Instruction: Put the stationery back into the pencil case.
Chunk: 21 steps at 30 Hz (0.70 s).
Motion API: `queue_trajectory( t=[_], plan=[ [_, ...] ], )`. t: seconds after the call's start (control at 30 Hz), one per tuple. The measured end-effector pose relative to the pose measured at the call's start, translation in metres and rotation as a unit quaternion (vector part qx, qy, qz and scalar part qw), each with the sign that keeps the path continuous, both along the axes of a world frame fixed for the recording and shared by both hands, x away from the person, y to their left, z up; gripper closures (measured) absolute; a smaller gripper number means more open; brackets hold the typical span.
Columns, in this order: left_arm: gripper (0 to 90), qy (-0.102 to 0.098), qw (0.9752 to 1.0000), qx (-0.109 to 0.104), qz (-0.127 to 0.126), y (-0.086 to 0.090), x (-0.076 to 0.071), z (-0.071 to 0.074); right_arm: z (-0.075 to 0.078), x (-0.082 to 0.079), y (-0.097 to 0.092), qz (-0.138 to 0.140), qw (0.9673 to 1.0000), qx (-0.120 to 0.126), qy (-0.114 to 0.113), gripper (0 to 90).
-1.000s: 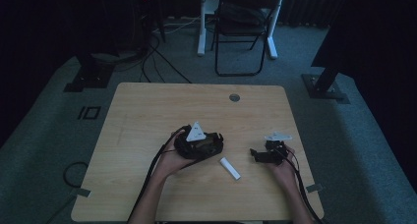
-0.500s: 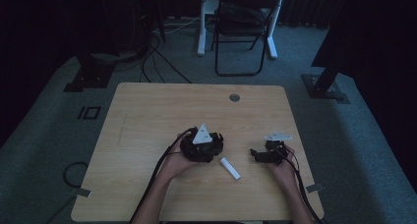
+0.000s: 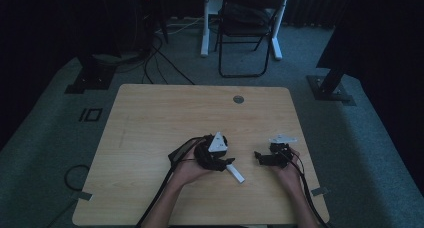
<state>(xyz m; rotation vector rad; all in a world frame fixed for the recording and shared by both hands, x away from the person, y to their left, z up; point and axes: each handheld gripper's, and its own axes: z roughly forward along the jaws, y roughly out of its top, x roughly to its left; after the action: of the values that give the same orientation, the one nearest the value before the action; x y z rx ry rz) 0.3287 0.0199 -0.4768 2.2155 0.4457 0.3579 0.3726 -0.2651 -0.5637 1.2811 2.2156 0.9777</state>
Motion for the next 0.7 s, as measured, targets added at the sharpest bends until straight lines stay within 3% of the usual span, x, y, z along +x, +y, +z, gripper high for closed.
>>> queue_trajectory(
  t=[0.47,0.7],
  plan=[
    [46.5,0.012,0.9989,0.028,-0.035,-0.028,-0.004,-0.018,0.0,0.0,0.0,0.0,1.0,0.0,0.0,14.1],
    [48.0,0.033,0.9964,0.04,-0.067,-0.035,-0.007,-0.036,0.0,0.0,0.0,0.0,1.0,0.0,0.0,14.1]
  ],
)
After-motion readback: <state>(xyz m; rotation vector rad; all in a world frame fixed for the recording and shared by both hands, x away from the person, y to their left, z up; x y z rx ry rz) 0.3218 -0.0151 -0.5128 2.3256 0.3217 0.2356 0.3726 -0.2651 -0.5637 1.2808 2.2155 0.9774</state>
